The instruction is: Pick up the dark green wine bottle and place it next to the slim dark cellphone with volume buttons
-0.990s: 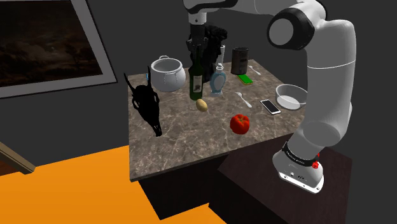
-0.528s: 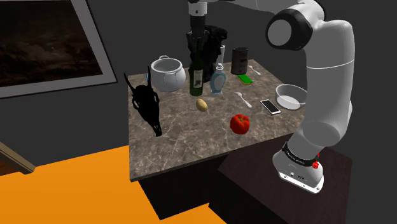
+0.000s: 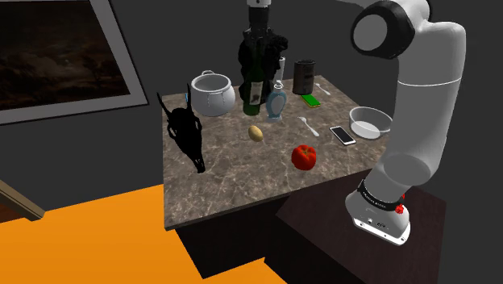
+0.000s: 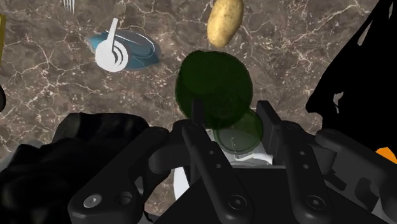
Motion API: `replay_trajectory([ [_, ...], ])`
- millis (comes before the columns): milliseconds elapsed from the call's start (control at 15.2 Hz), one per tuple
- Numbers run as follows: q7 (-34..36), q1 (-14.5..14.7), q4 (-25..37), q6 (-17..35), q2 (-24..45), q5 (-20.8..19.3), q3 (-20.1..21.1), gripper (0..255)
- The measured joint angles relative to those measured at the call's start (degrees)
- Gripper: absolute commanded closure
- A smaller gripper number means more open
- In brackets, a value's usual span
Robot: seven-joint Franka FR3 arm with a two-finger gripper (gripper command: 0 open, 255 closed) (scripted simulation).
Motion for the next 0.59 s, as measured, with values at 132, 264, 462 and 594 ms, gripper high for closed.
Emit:
replay_trajectory([
  [132,-0.5,0.0,-4.2,-0.2,-4.4,-0.6,-0.3,255],
  [264,-1.2,-0.2,-7.6,-0.6,-8.3,-1.2,-0.7,255],
  [462,-1.6,-0.1,-14.6,-0.7,-15.4,-2.3,-1.0,255],
  [594,-2.2,-0.4,-16.5,-1.9,-18.5,-2.9,-1.3,255],
])
